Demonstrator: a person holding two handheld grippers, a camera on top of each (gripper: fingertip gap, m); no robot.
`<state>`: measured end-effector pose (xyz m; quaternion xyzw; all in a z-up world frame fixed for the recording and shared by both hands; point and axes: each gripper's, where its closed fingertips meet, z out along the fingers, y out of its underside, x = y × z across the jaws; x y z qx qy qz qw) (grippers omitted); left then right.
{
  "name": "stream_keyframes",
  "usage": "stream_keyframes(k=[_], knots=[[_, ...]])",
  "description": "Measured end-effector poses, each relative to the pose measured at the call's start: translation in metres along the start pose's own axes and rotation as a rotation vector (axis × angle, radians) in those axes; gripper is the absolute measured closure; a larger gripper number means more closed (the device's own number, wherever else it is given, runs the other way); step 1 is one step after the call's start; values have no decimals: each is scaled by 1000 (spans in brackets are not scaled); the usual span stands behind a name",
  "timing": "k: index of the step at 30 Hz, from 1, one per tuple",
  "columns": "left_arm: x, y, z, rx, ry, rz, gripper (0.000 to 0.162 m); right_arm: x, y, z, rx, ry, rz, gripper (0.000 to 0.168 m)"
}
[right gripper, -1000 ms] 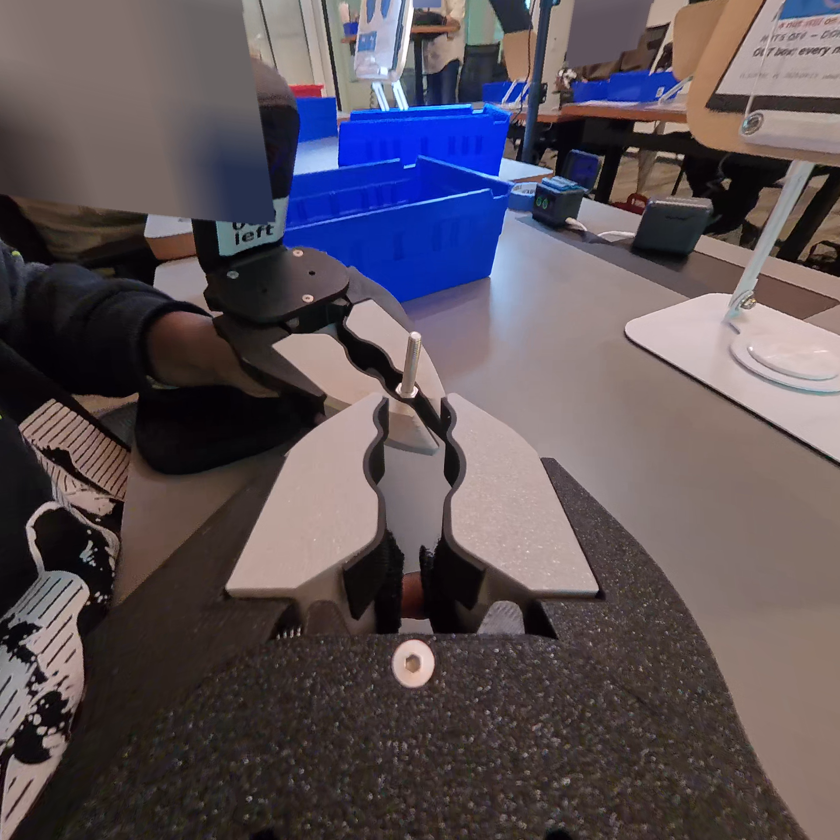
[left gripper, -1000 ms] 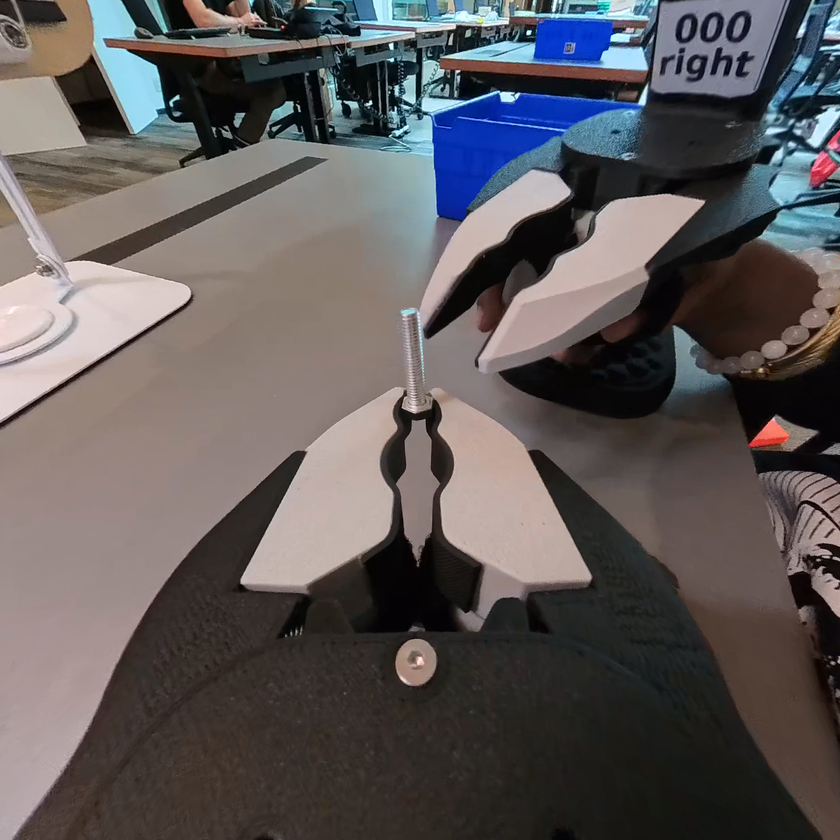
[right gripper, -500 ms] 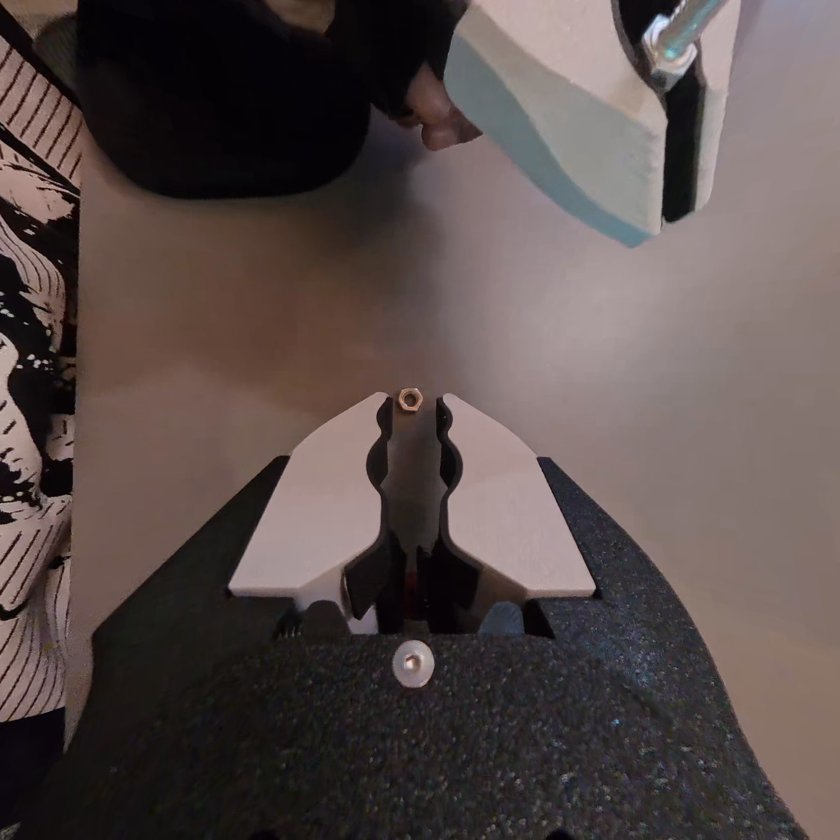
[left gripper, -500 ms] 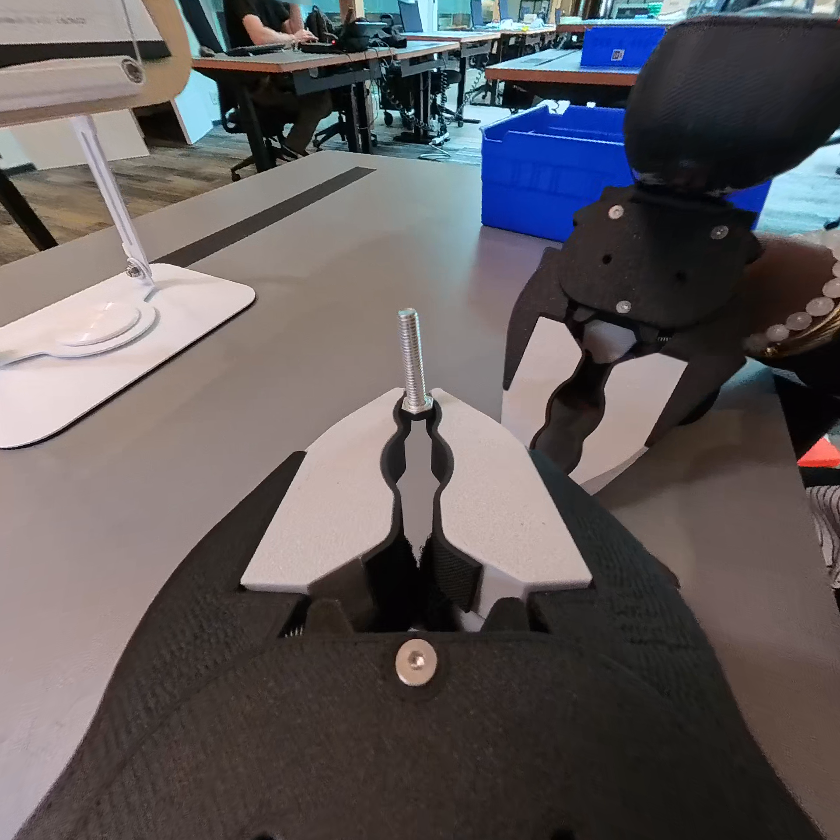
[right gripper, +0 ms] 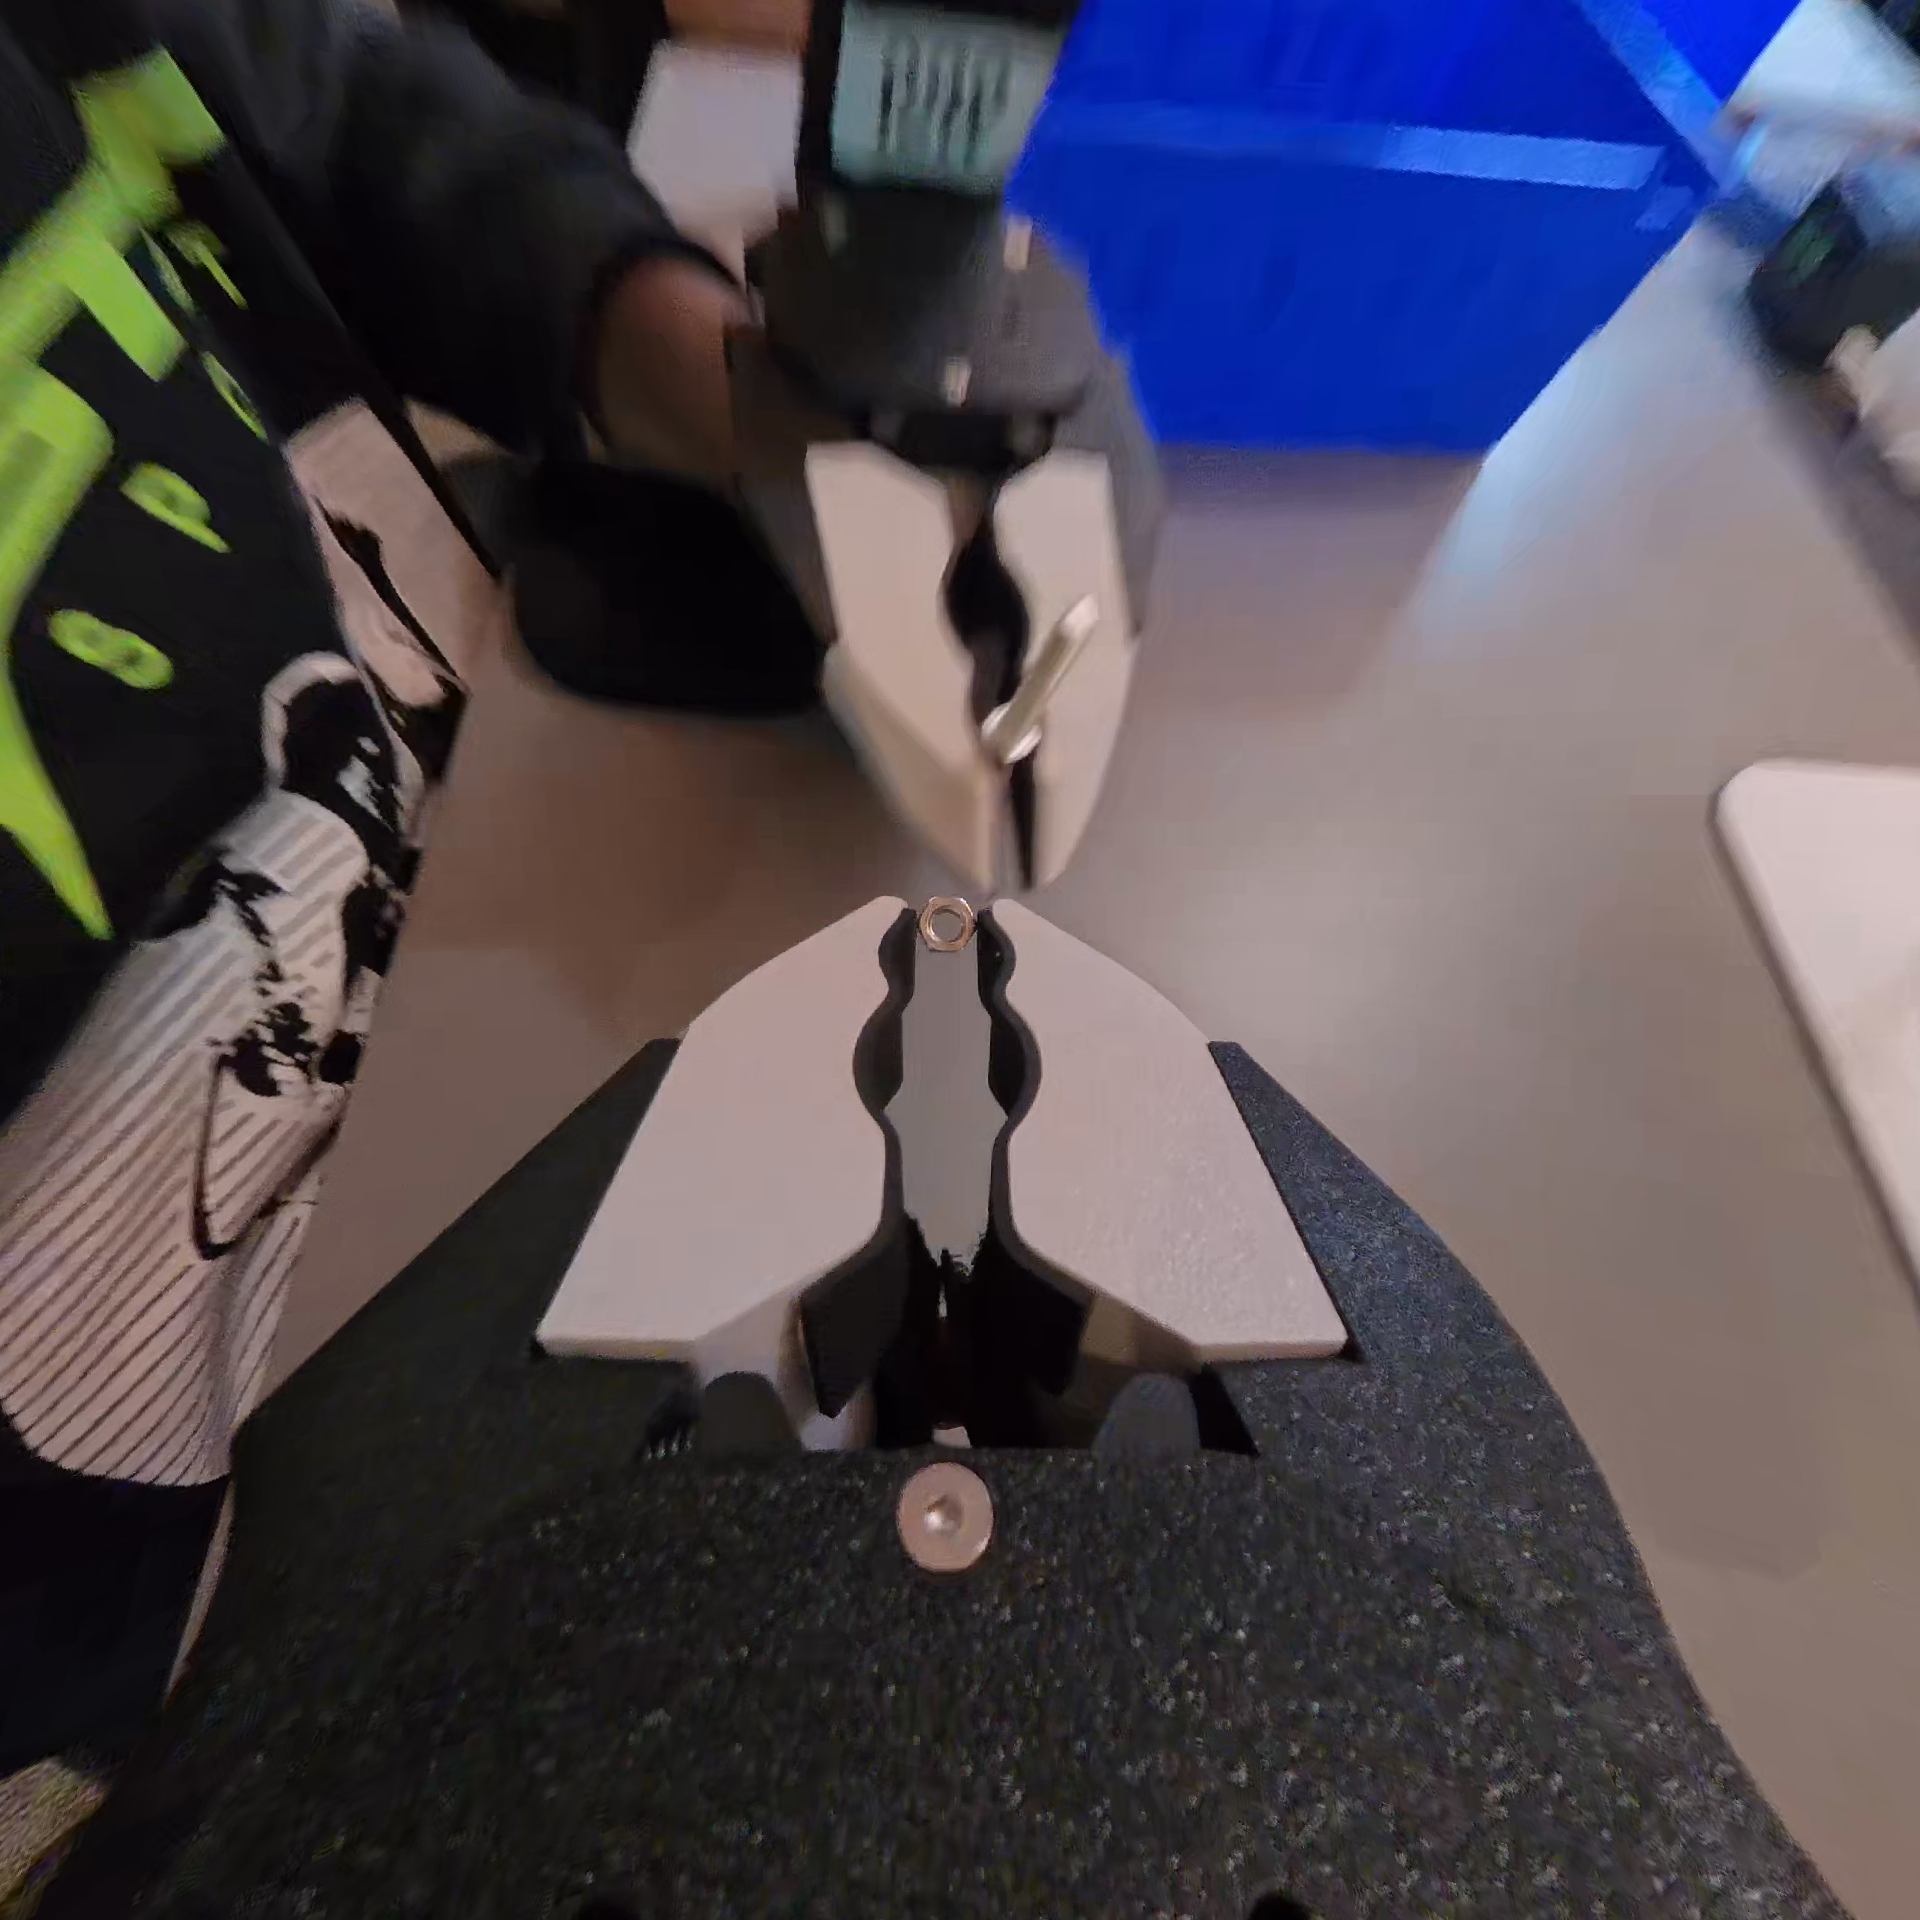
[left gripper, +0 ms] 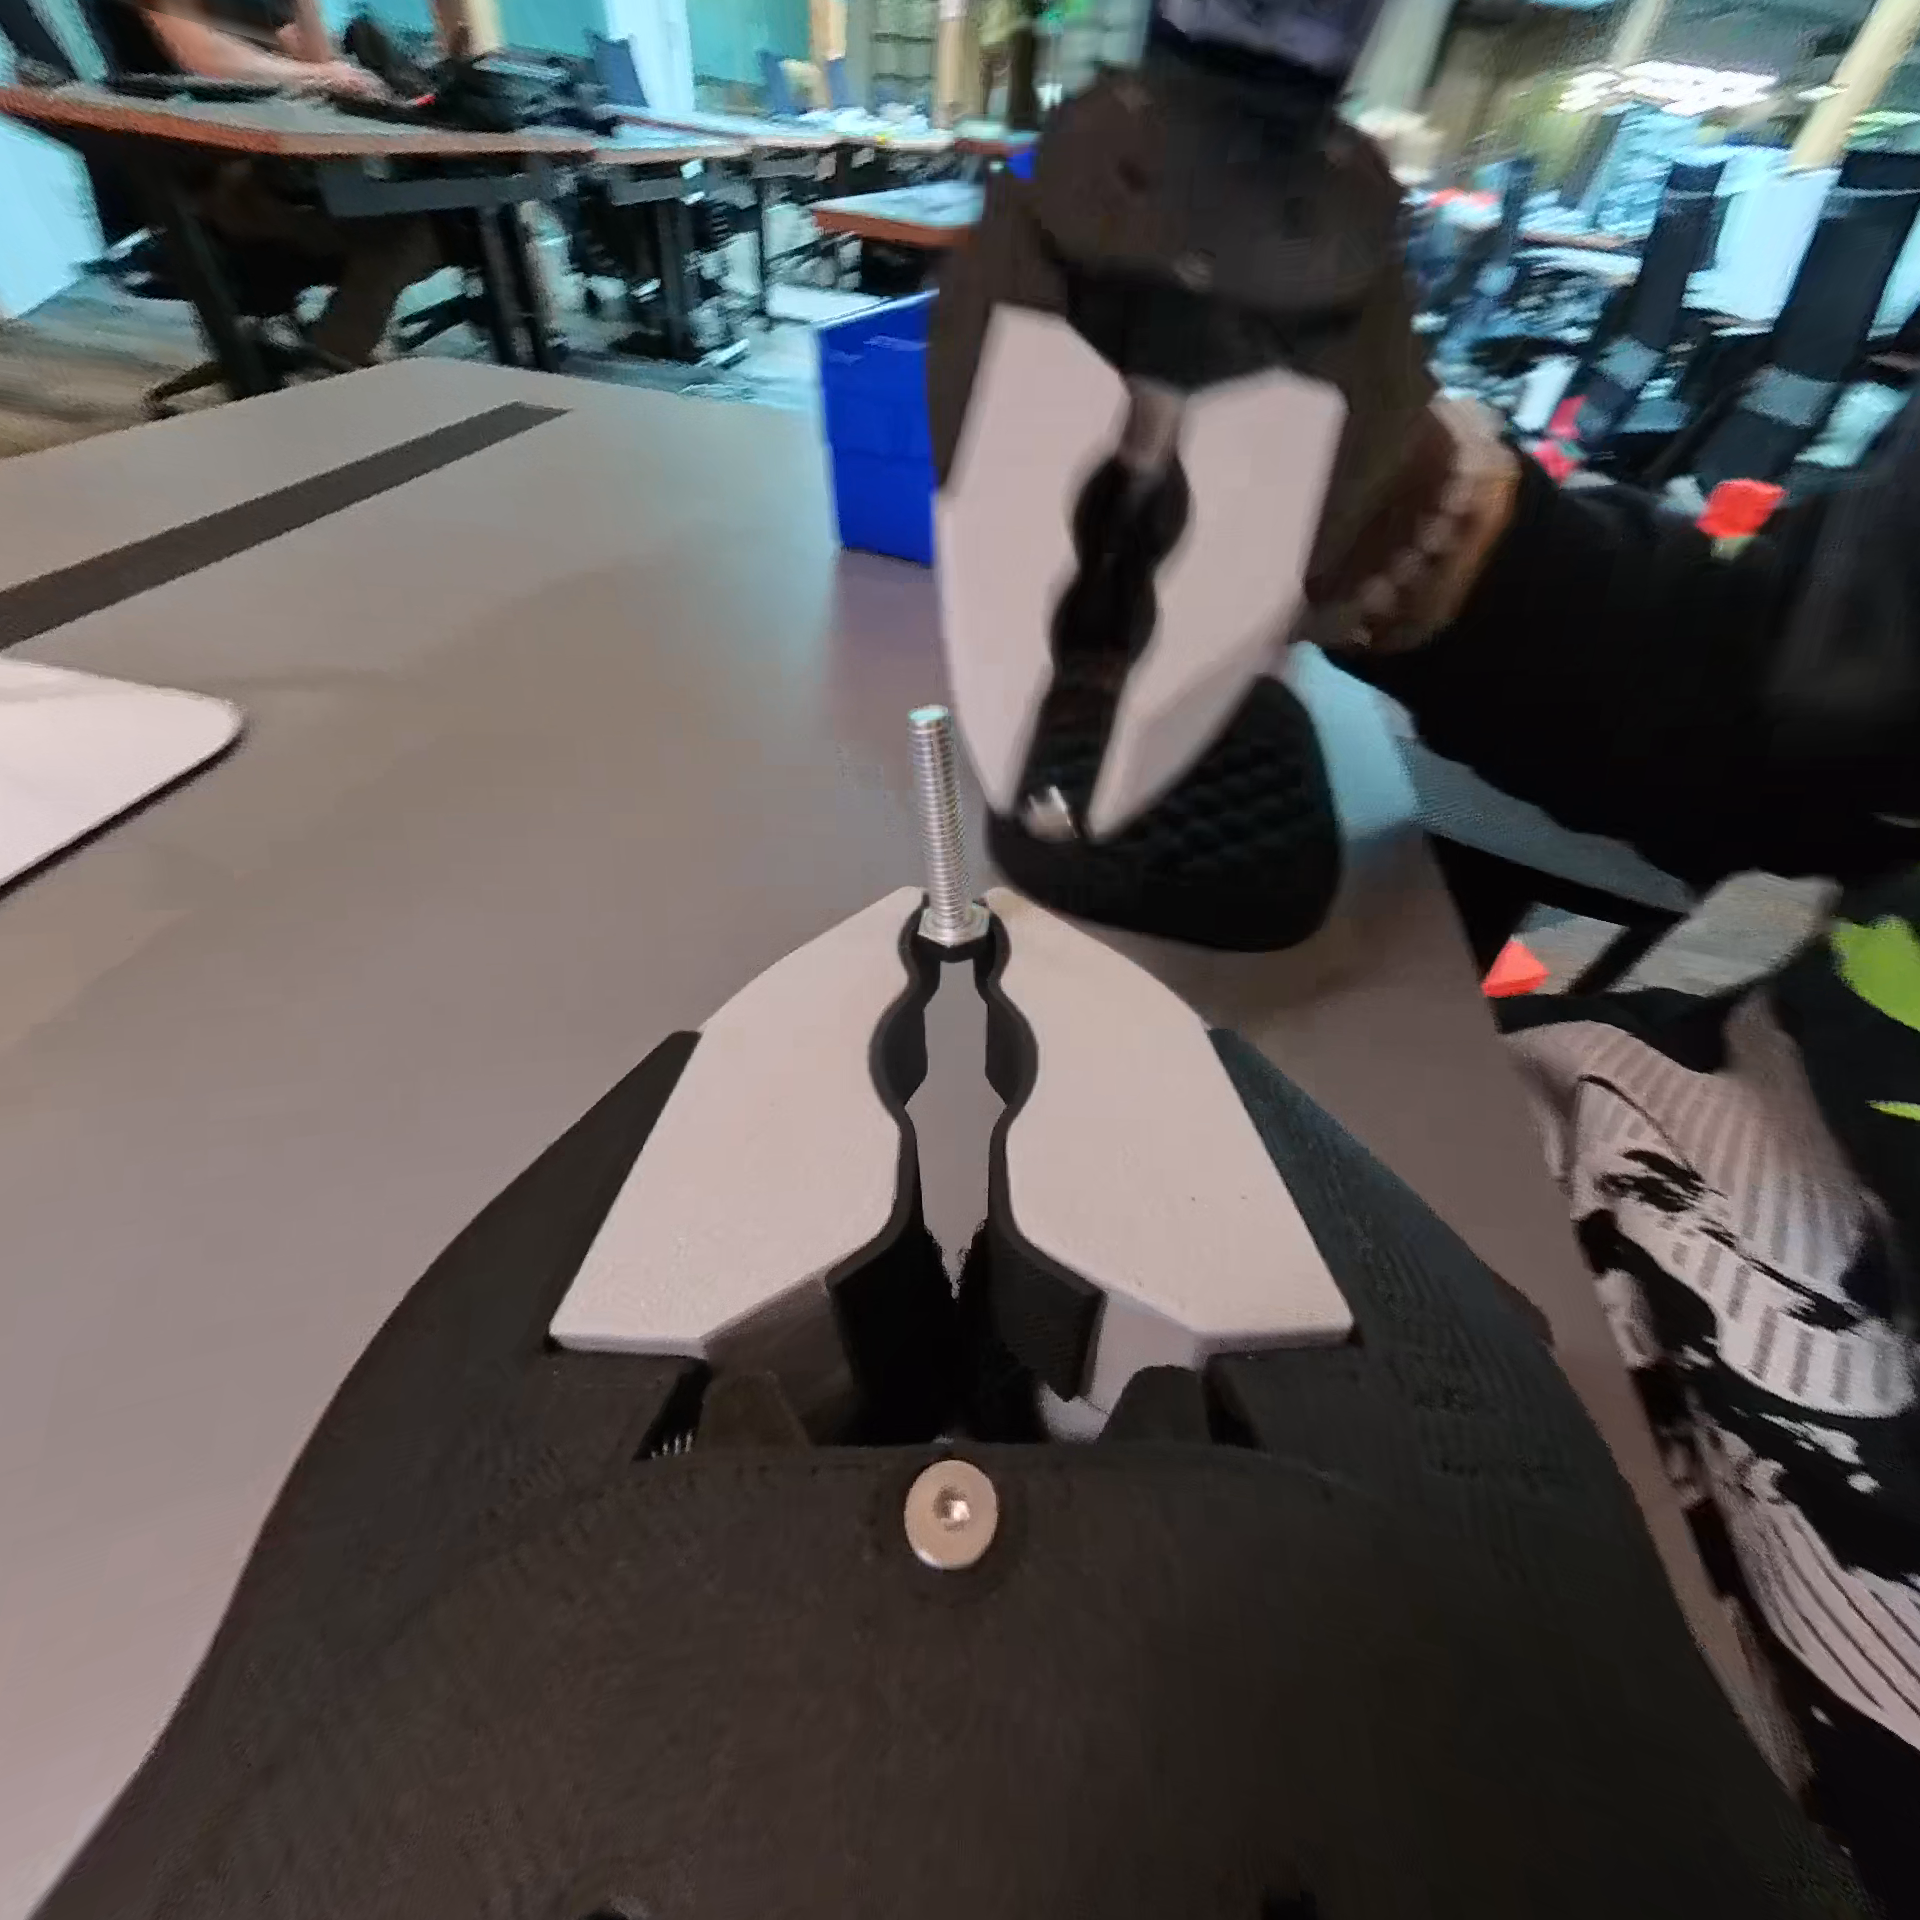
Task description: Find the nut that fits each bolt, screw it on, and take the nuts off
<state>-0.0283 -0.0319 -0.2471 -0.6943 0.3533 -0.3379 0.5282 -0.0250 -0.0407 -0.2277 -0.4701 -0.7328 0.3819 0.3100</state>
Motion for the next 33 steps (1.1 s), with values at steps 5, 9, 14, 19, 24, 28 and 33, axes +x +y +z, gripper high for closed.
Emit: stream_keyframes(k=[5,9,14,19,24,28,33], knots=[[32,0,7,16,155,68,156,-12,-41,-13,73,-165,-92,157],[40,7,10,-25,178,134,156,-22,-41,-5,10,-295,-133,157],[39,13,11,-63,167,145,156,-25,-30,1,-128,-345,-186,157],[40,14,11,-72,172,164,156,-26,-26,2,-180,-364,-207,157],[39,11,10,-52,162,166,156,-24,-30,3,-150,-356,-208,157],[29,12,10,-62,104,138,156,-14,-28,5,-178,-261,-169,157],[13,15,11,-93,7,118,156,-2,-23,7,-235,-118,-88,157]])
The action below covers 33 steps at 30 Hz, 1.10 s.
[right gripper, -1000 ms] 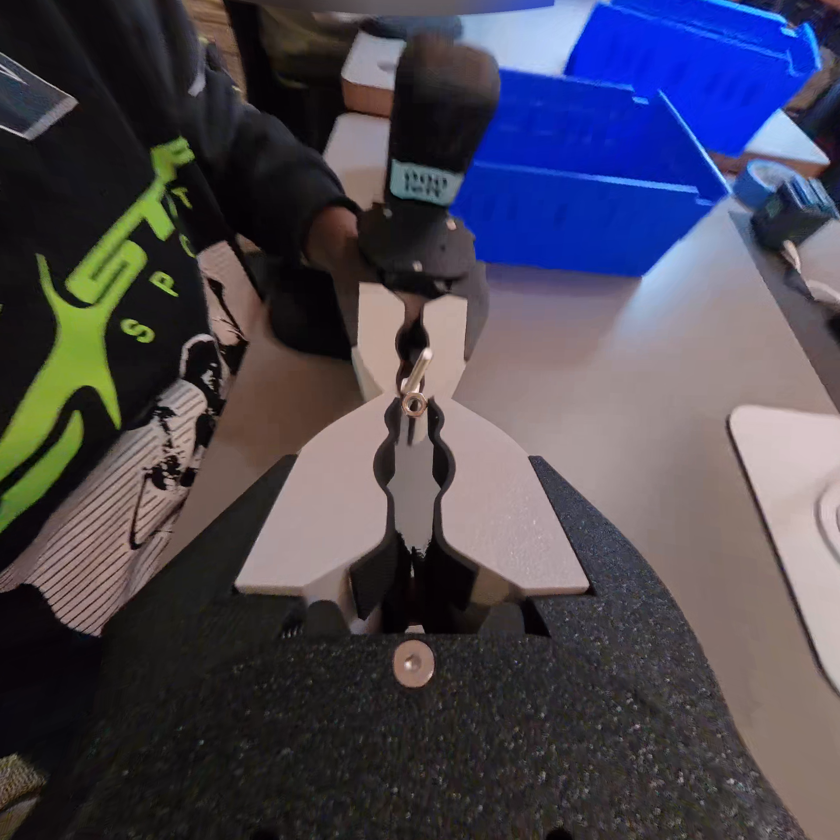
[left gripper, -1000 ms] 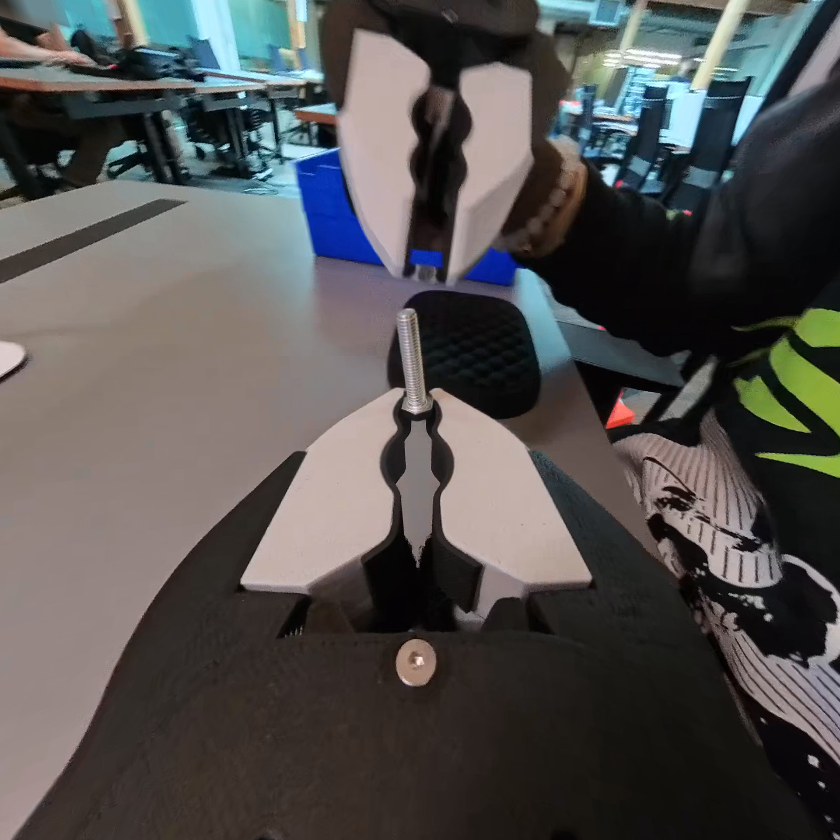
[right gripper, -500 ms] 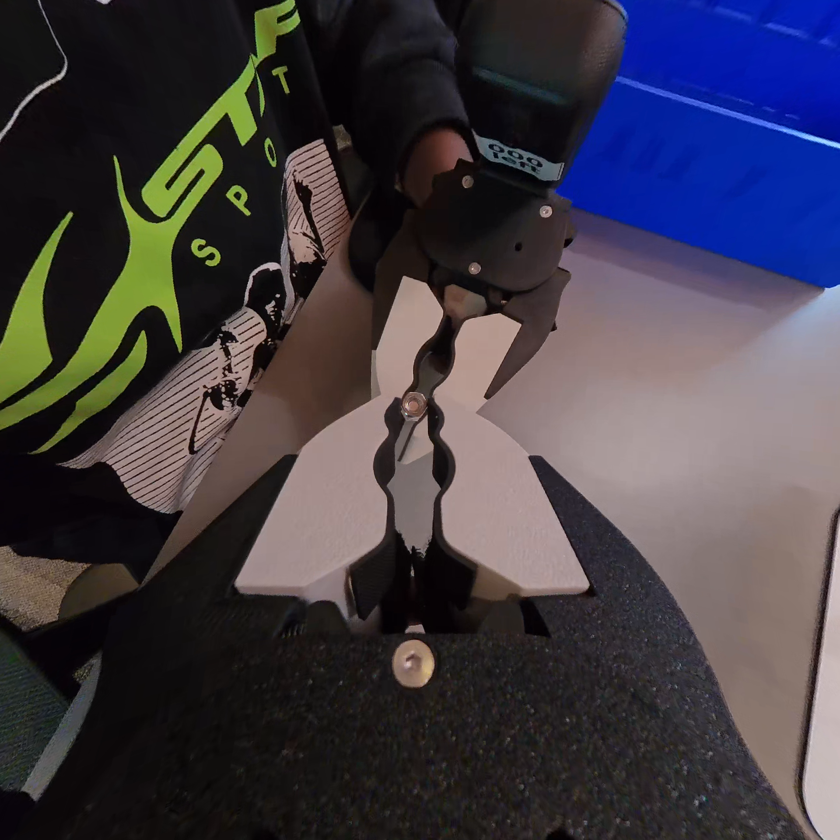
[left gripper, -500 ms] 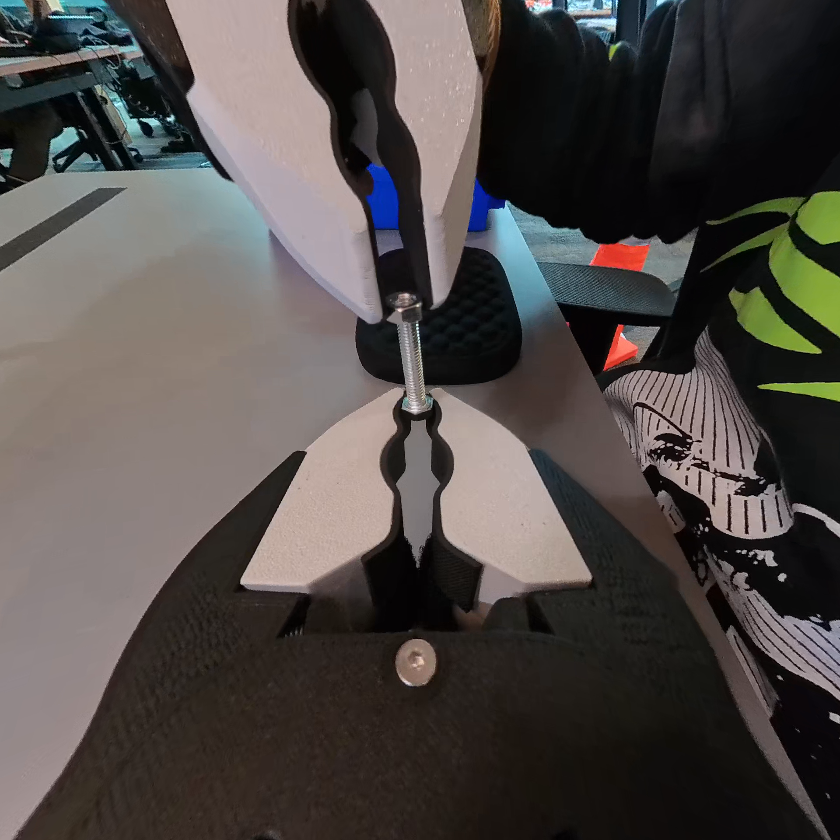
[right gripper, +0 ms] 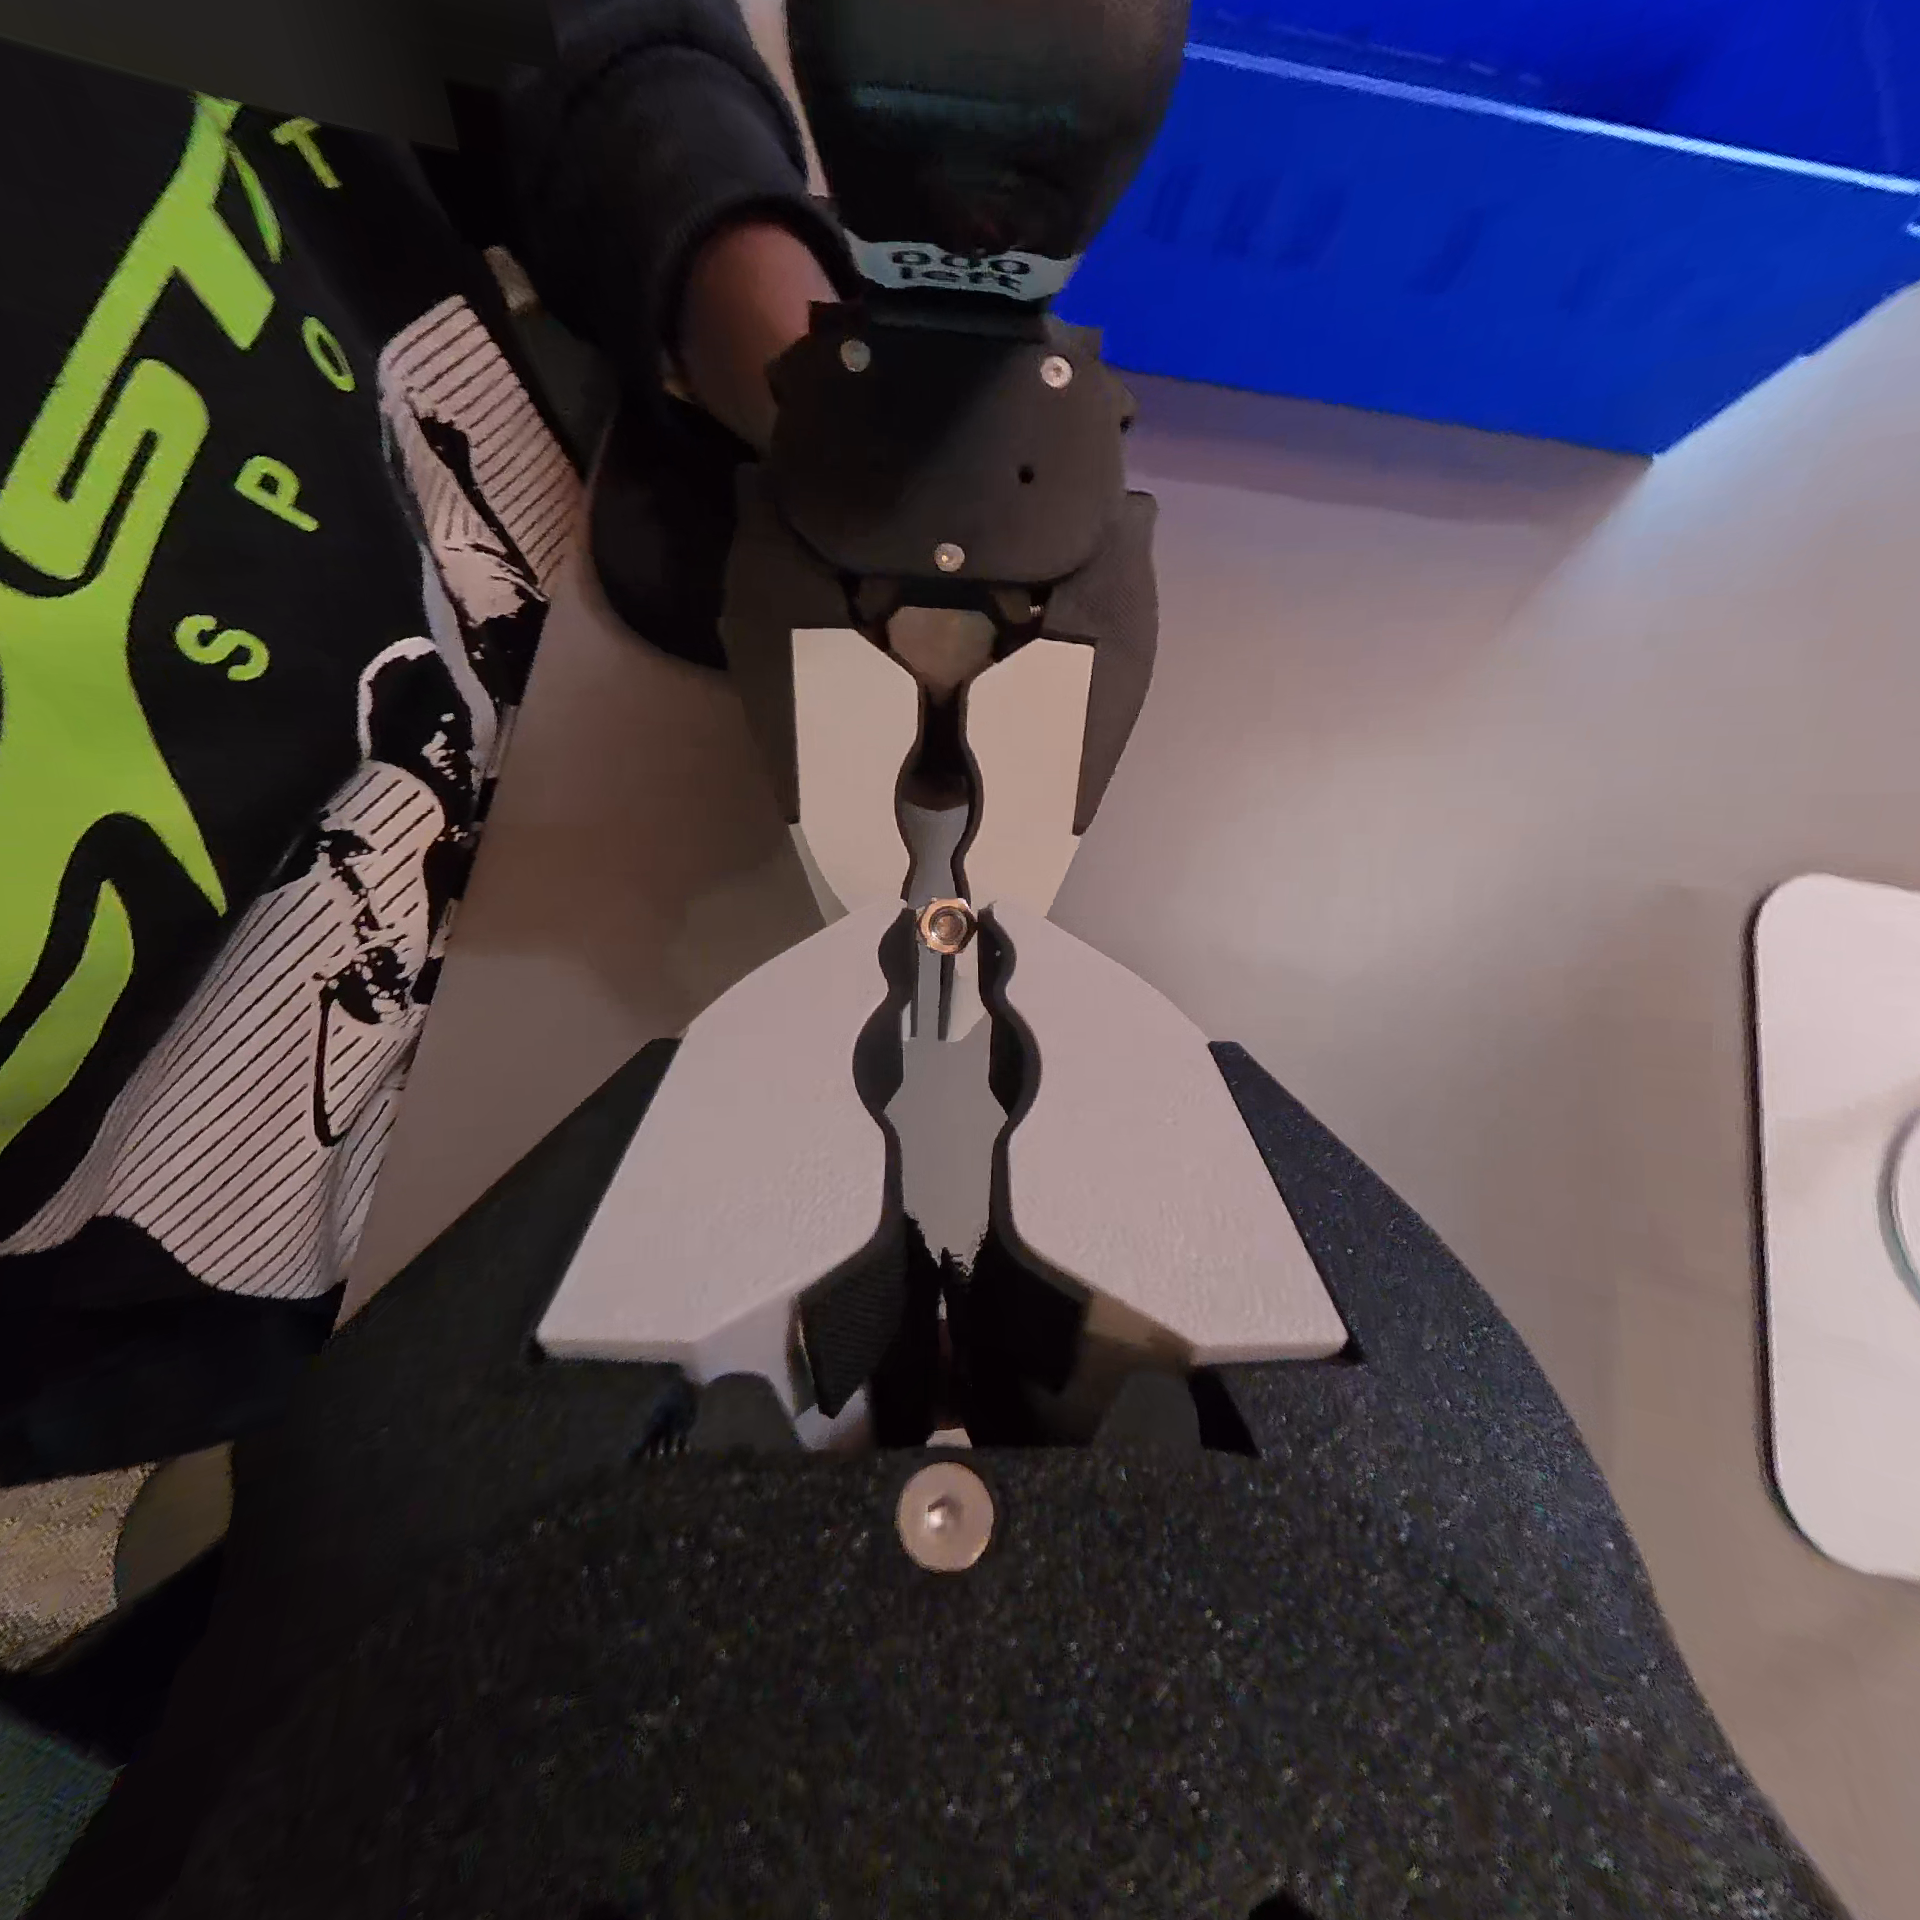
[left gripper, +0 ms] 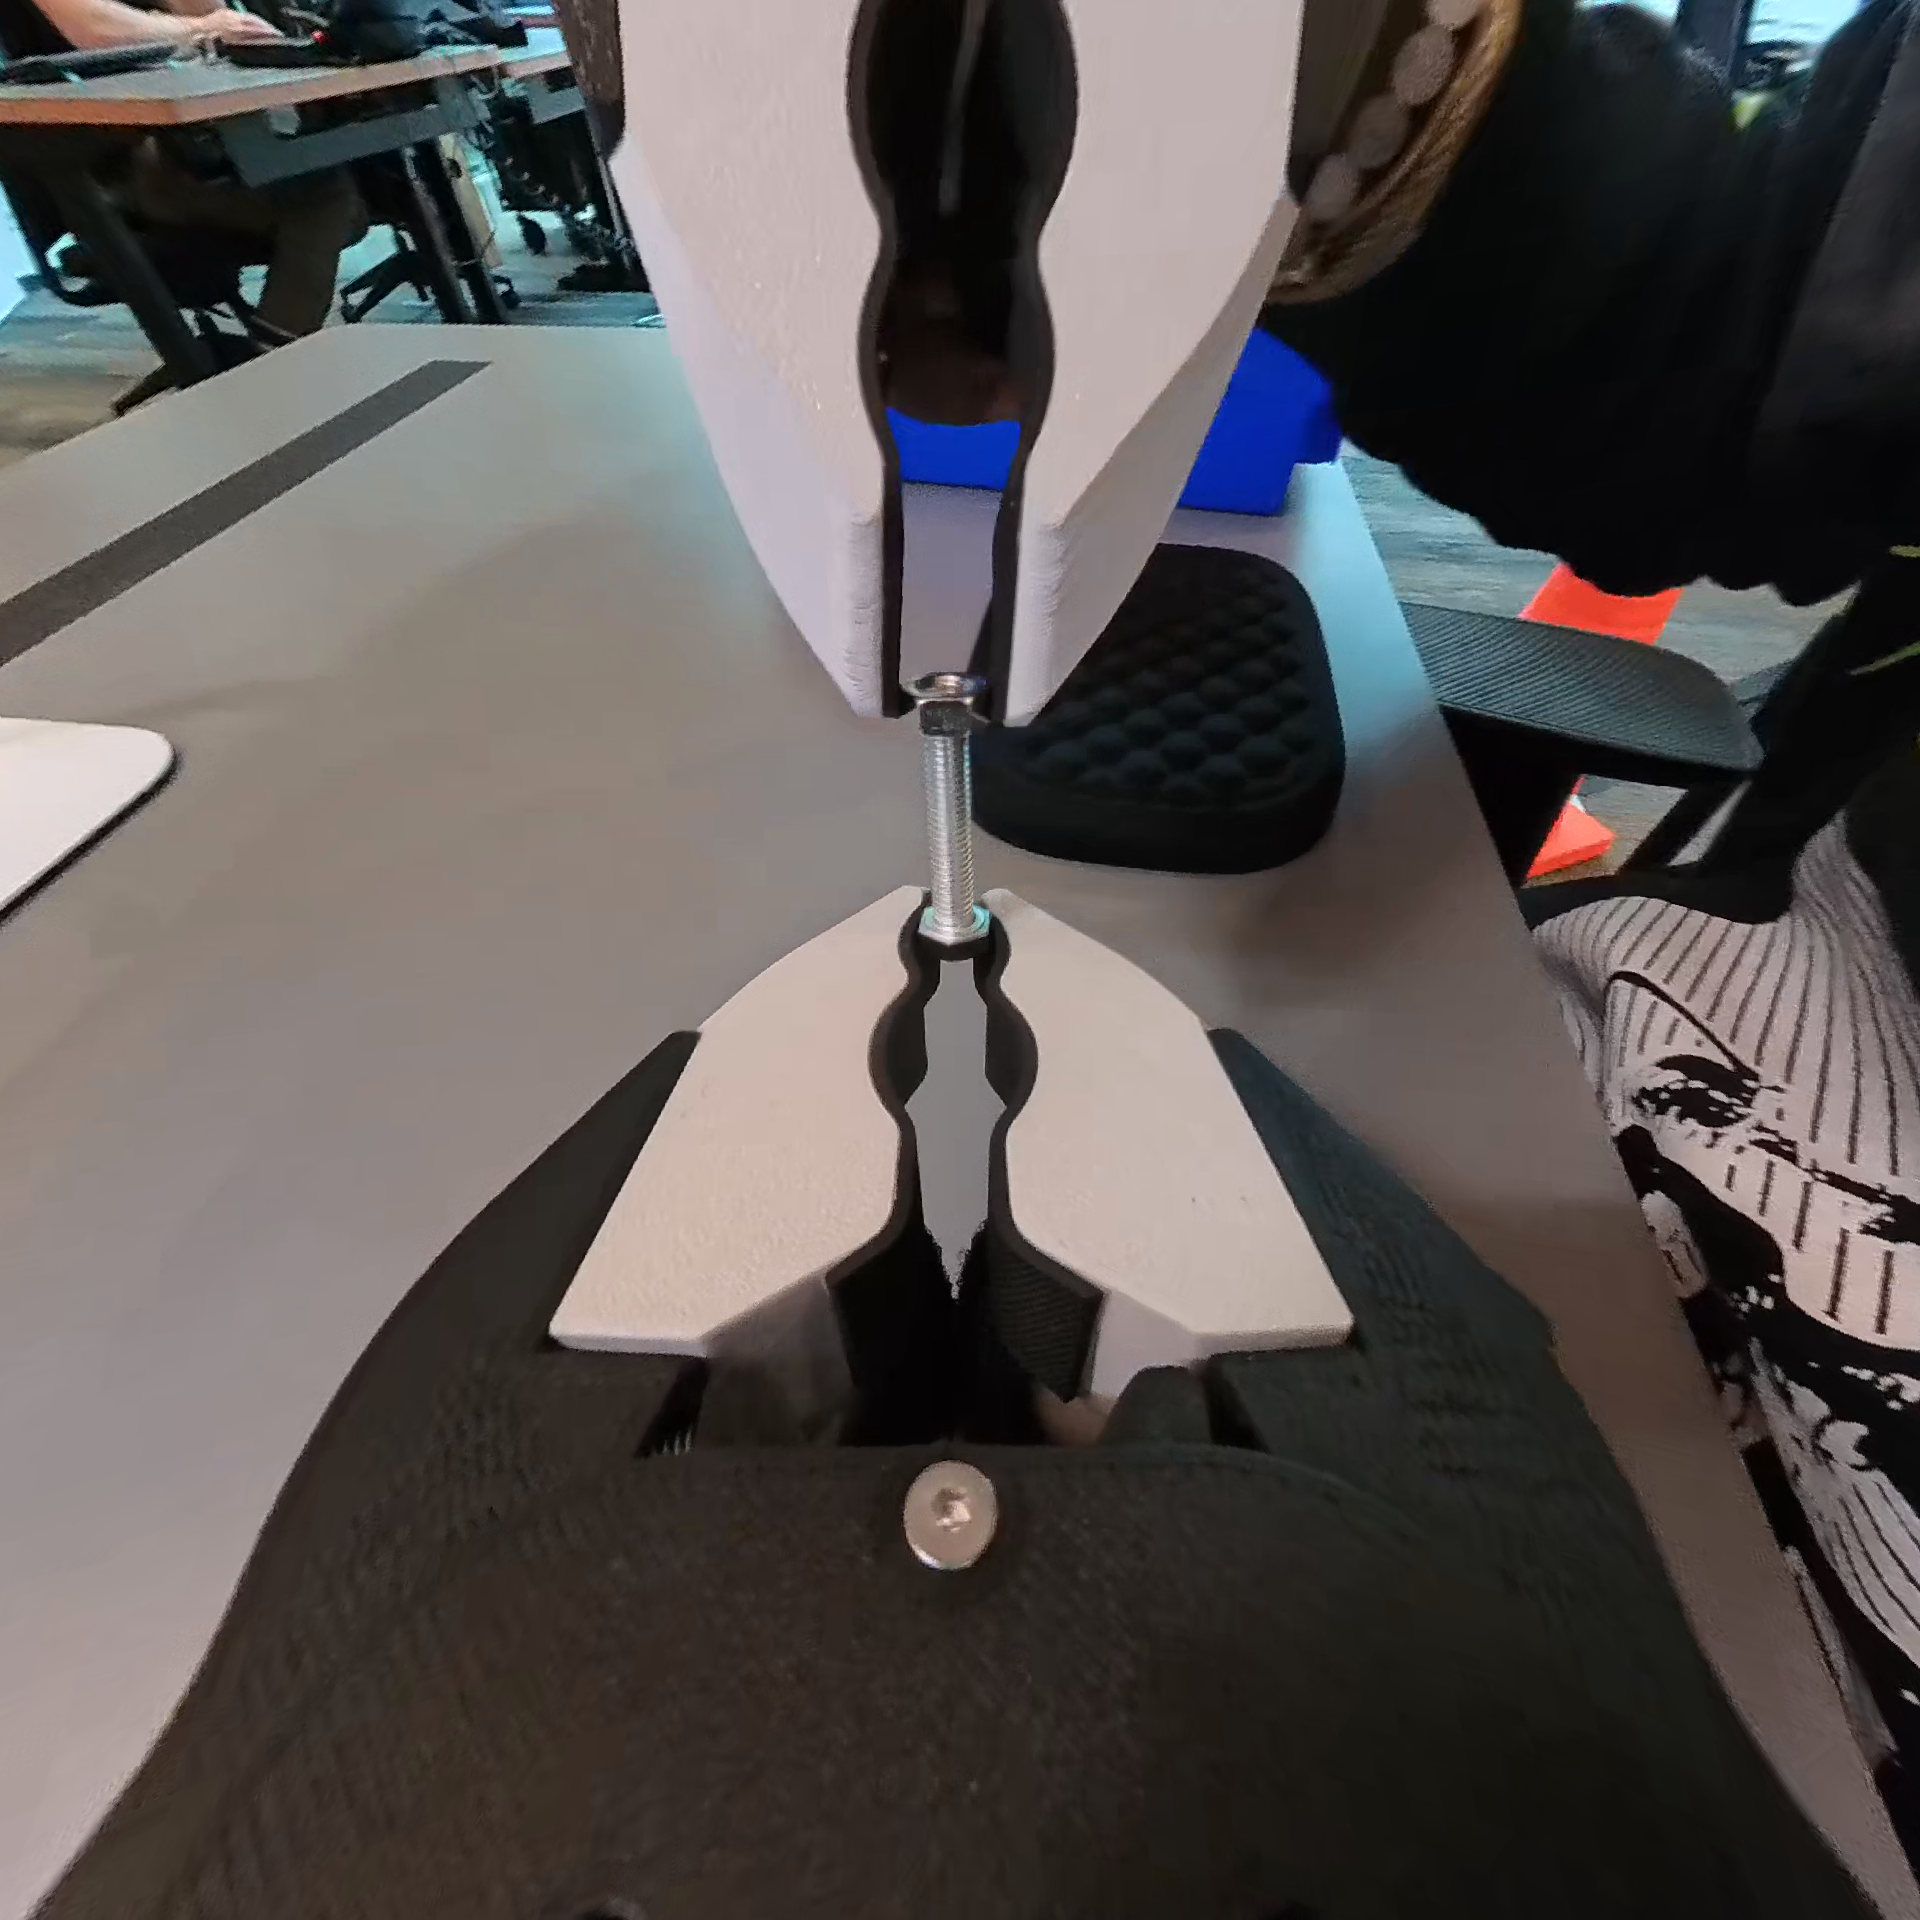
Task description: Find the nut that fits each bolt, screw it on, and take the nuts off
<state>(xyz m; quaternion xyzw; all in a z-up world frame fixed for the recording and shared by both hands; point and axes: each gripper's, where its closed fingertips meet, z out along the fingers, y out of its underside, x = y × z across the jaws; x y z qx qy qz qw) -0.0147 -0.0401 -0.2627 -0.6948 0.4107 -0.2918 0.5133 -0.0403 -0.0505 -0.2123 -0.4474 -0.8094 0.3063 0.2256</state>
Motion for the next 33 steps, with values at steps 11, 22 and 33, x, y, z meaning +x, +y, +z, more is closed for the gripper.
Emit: stream_keyframes(k=[11,22,33], knots=[[-7,2,0,-12,-44,-5,156,7,3,2,-27,120,115,156],[-9,2,-1,-12,-52,2,156,7,0,1,-15,119,106,154],[-9,-9,-7,58,-46,-5,156,5,-16,2,568,96,319,121]])
